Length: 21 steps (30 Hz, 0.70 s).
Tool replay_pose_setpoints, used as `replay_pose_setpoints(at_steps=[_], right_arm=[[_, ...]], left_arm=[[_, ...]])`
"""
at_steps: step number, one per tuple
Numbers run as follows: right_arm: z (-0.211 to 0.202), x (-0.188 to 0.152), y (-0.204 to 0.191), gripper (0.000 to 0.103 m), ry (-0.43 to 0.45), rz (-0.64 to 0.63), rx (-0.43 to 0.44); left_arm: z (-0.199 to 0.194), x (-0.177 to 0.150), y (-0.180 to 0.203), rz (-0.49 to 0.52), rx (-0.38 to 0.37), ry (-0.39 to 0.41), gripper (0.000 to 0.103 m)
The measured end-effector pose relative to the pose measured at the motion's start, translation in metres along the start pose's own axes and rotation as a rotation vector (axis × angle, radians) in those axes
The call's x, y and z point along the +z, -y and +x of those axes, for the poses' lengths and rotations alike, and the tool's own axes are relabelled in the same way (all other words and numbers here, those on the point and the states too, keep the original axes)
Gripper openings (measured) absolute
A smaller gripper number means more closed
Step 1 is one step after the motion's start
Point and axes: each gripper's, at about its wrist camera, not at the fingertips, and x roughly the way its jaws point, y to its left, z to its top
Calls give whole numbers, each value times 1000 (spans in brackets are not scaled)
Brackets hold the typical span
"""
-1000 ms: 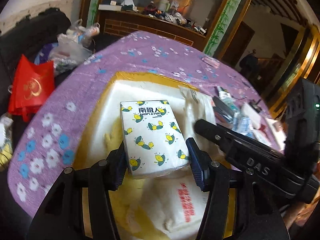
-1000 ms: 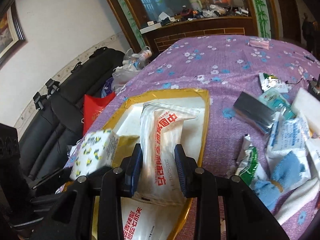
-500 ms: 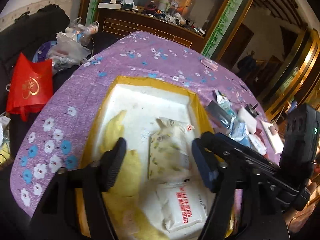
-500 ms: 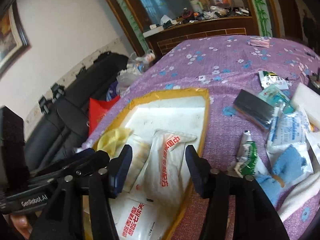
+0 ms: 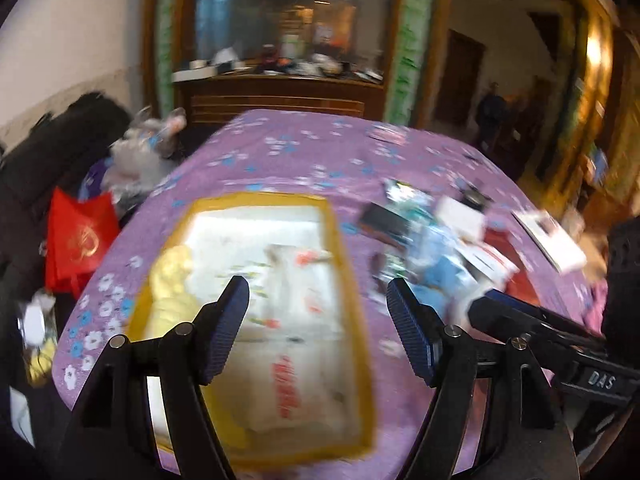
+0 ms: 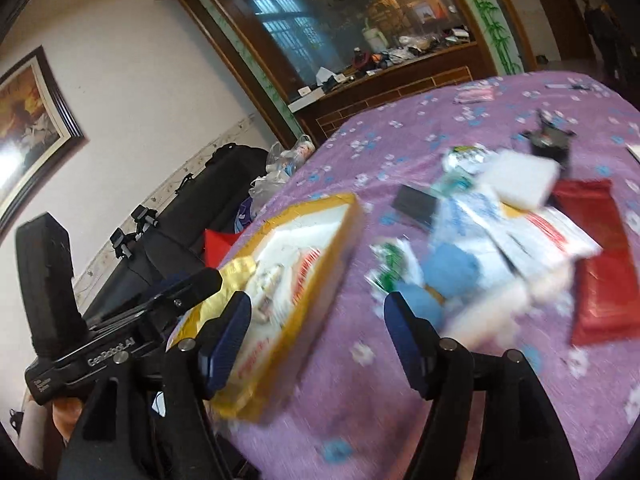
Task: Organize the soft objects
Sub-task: 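Move both grippers back over the pile of items on the table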
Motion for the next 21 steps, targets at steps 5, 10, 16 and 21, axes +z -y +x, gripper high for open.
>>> replay_pose_setpoints(at_steps=[5, 10, 16, 21], right_arm=[[-24, -7, 20, 69, -19, 32, -111], [-43, -9, 42, 69, -41, 130, -205], [-55, -5, 43, 69, -30, 179, -279], [-65, -10, 42, 69, -23, 197, -256]], left_arm=[[5, -12, 36, 70, -119, -66, 72], [0, -28, 55, 101, -157, -95, 72], [-5, -45, 73, 118, -191, -133, 72], [-20, -51, 87, 170, -206, -95, 72]])
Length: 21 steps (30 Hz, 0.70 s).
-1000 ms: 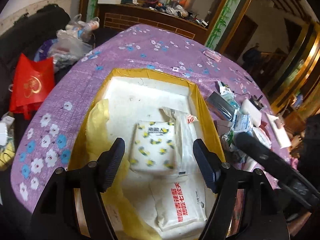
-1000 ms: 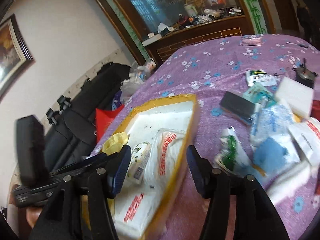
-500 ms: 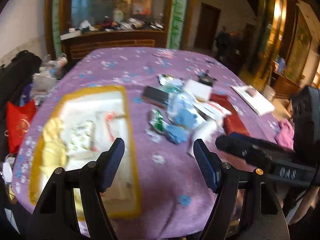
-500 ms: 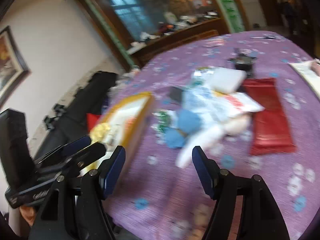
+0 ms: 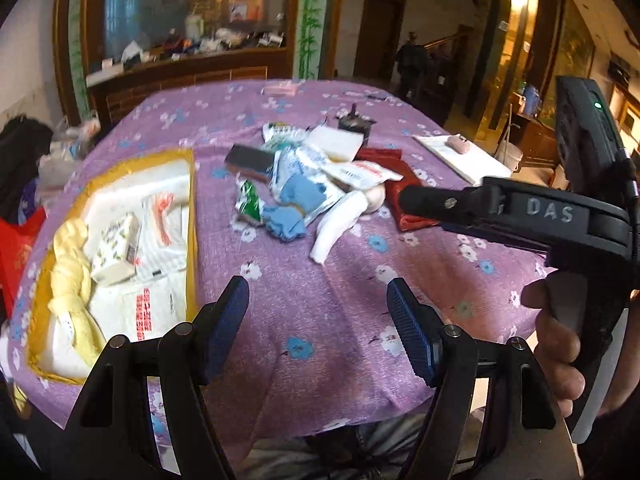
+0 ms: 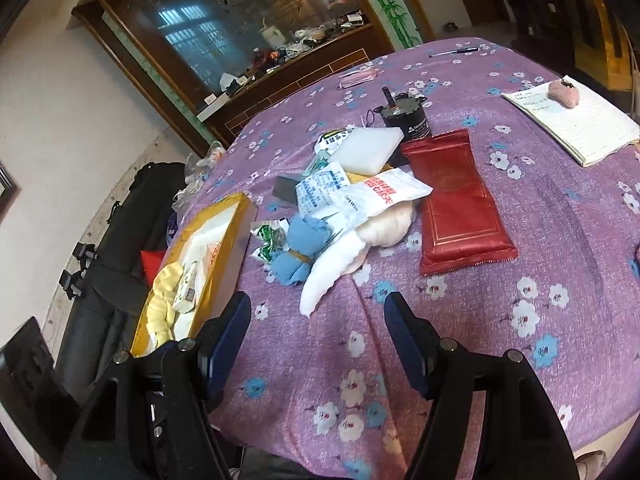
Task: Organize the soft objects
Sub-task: 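Move both grippers back over the pile of items on the table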
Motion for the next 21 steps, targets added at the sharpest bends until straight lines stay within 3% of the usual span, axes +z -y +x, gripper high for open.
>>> replay_pose_setpoints(at_steps=[4, 8, 17, 21], right_arm=[[-2, -4, -3, 69, 14, -31, 8], [-2, -10, -4, 69, 43, -81, 34], [7, -14, 4, 69, 53, -109, 67], [7, -15, 7, 69, 50, -99, 86]], left_arm=[[-1, 2, 1, -16, -21, 25, 72], [2, 0, -18, -115, -29, 55, 72], [-2, 7, -60, -252, 20, 104, 72], [5, 12, -70, -271, 8, 77, 72]])
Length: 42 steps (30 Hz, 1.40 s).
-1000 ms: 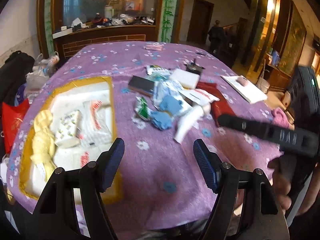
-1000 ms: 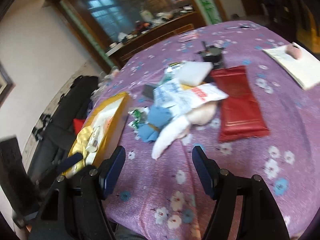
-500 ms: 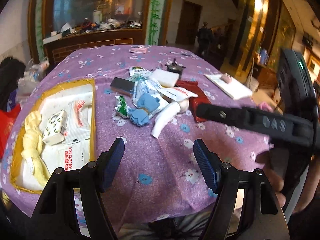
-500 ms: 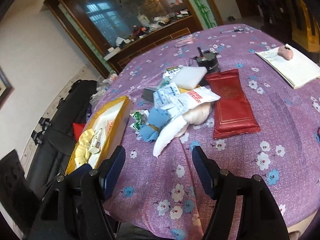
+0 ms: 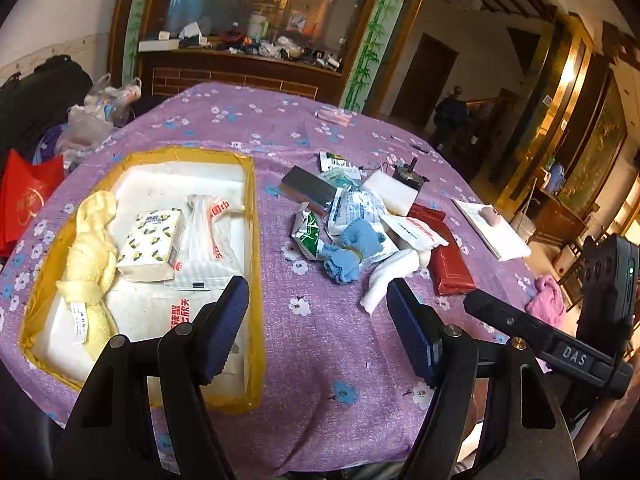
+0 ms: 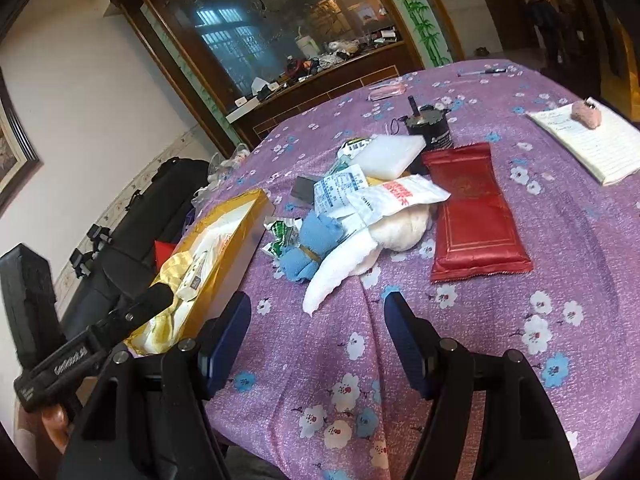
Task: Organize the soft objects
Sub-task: 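Move both grippers back over the pile of items on the table, then grasp the blue cloth with the left gripper while the right grasps a white packet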
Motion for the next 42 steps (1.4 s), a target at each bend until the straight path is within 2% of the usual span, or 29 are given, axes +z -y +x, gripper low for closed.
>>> replay_pose_setpoints(at_steps=[4, 8, 15, 17, 18, 19, 21, 22, 23, 24, 26, 31, 33, 34, 35, 36, 37, 38, 40, 42], right_arm=[[6, 1, 6, 69, -17, 11, -20], [16, 12, 30, 69, -28, 93, -15], [43, 48, 58, 68, -16, 193, -27], [56, 56, 64, 65, -27, 224, -29], [62, 59, 65, 62, -32, 223, -34], [65, 61, 67, 53, -29, 230, -59], [67, 65, 68, 51, -4, 240, -80], [69, 67, 67, 47, -3, 222, -88], [71, 68, 66, 36, 3, 221, -112], [71, 68, 68, 30, 5, 227, -122], [72, 69, 70, 9, 13, 224, -124], [56, 66, 72, 4, 73, 239, -102], [43, 64, 67, 3, 115, 228, -76], [37, 64, 65, 3, 129, 217, -72], [32, 63, 62, 2, 143, 200, -76], [27, 63, 57, 2, 156, 184, -81], [26, 63, 56, 2, 157, 173, -86], [27, 63, 55, 2, 149, 166, -90], [33, 62, 60, 3, 120, 198, -30], [38, 61, 64, 5, 107, 213, -42]], left_arm=[[13, 6, 4, 10, -35, -41, 72], [33, 10, 20, 89, -43, -75, 72], [57, 20, 33, 161, -12, -83, 72], [63, 23, 34, 170, -6, -96, 72], [67, 24, 34, 179, 4, -104, 72], [69, 25, 34, 184, 12, -109, 72], [76, 27, 36, 193, 5, -126, 72], [80, 27, 37, 202, 5, -141, 72], [84, 28, 39, 211, 6, -151, 72], [90, 30, 43, 227, 3, -161, 72], [101, 33, 48, 244, -13, -177, 72], [135, 43, 57, 265, -10, -233, 72], [149, 41, 62, 305, 68, -271, 71], [157, 39, 65, 327, 98, -292, 64], [159, 37, 66, 341, 119, -290, 51], [159, 35, 69, 361, 146, -276, 47], [159, 34, 70, 373, 146, -275, 43], [159, 32, 70, 372, 136, -282, 32], [160, 29, 67, 356, 131, -293, 26], [154, 30, 63, 329, 99, -280, 24]])
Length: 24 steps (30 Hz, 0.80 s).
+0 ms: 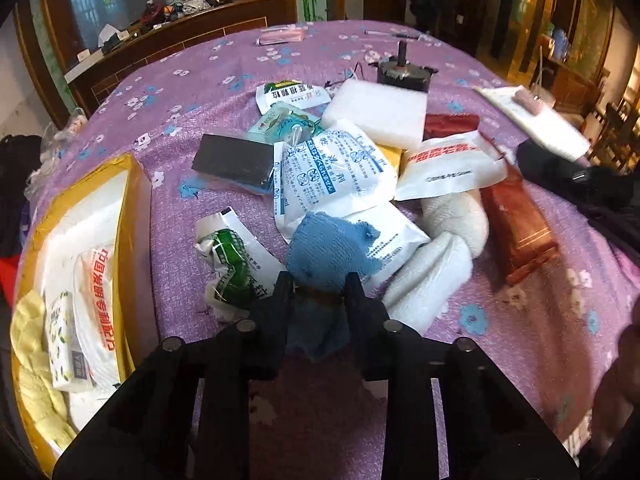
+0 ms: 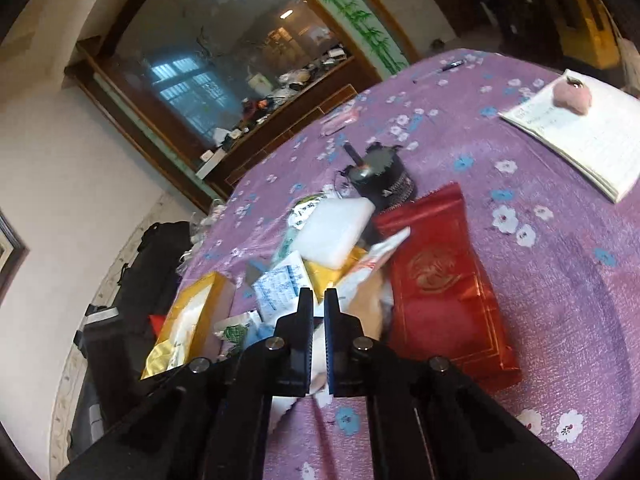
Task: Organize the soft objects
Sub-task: 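Grasp the blue cloth with the left gripper while the right grasps a white packet, then carry the blue cloth and white packet into the box and open both grippers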
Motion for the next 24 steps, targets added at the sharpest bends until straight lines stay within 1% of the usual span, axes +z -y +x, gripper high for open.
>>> replay_pose_setpoints(at_steps=[1, 3, 4, 5, 7, 8, 10, 12, 13, 14, 15, 16, 17, 20, 22, 24], right_arm=[[3, 0, 1, 8, -12, 1, -12], [8, 2, 11, 10, -30, 44, -3], [9, 3, 13, 21, -32, 55, 1], [10, 4, 15, 39, -35, 69, -1], [12, 10, 20, 56, -31, 113, 15], [12, 12, 21, 56, -27, 122, 22], [14, 18, 18, 56, -32, 102, -12], [27, 23, 19, 56, -76, 119, 4], [35, 26, 19, 55, -99, 125, 3], [42, 27, 19, 48, -115, 128, -7], [49, 28, 20, 40, -126, 135, -19], [53, 28, 21, 19, -138, 139, -38], [55, 27, 21, 15, -150, 141, -51], [42, 20, 17, 8, -107, 120, -59], [28, 18, 12, 4, -69, 103, -34], [10, 17, 1, 4, -25, 80, -3]], left_arm=[[-3, -1, -3, -26, -30, 5, 24], [-11, -6, -13, -93, -106, 9, 24], [-13, -8, -16, -111, -119, 8, 24], [-16, -10, -19, -128, -127, 11, 24], [-22, -14, -25, -154, -148, 19, 24], [-23, -15, -26, -160, -151, 22, 24], [-23, -19, -28, -169, -143, 28, 24], [-23, -21, -29, -181, -148, 25, 24], [-25, -23, -29, -187, -151, 32, 24], [-25, -23, -29, -192, -151, 35, 24], [-26, -24, -29, -196, -156, 36, 24], [-28, -24, -30, -199, -163, 42, 24], [-31, -24, -31, -205, -170, 52, 24], [-38, -26, -36, -229, -203, 66, 24], [-44, -27, -41, -249, -219, 69, 24], [-54, -28, -45, -259, -219, 76, 24]])
